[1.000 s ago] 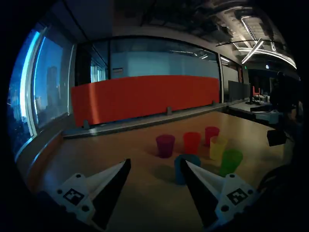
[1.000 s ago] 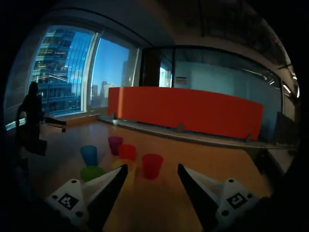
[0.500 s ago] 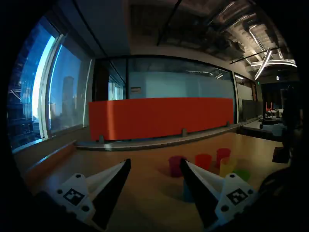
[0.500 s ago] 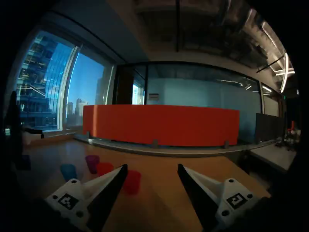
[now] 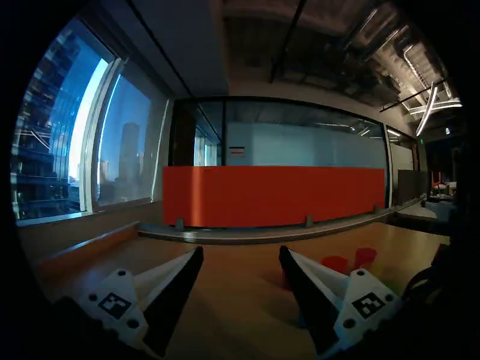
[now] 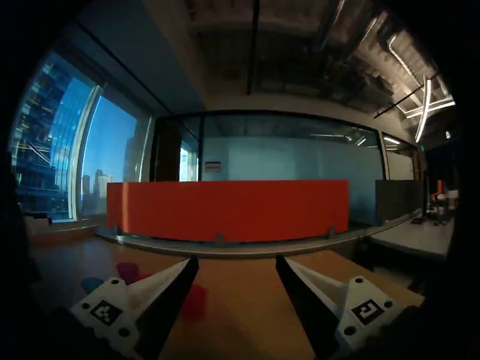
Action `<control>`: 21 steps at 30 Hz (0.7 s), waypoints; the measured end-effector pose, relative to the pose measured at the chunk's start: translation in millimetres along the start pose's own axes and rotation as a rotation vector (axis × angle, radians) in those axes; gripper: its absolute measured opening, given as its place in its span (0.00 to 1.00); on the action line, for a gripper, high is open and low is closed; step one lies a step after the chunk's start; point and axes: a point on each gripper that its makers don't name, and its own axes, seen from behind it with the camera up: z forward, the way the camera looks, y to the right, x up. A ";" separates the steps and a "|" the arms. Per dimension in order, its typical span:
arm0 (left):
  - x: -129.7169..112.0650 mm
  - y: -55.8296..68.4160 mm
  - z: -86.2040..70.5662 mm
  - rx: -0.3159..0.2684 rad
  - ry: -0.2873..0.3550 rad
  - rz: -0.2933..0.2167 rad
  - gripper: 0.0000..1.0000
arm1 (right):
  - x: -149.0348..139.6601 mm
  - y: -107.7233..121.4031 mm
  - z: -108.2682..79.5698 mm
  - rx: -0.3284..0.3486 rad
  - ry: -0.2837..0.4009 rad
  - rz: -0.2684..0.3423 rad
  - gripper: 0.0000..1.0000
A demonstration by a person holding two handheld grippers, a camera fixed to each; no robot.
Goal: Pour water
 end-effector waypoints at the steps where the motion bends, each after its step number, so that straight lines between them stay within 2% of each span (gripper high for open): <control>1: -2.7 -1.5 0.8 0.006 -0.002 0.004 0.94 | -1.1 -0.7 -0.2 -0.004 0.000 0.000 1.00; 9: -21.0 -13.5 6.2 0.066 -0.007 0.051 0.94 | -14.4 1.1 0.8 -0.034 -0.033 0.006 1.00; 21: -39.2 -9.4 15.1 0.061 -0.001 0.068 0.94 | -20.3 9.7 -1.6 -0.062 -0.051 0.060 1.00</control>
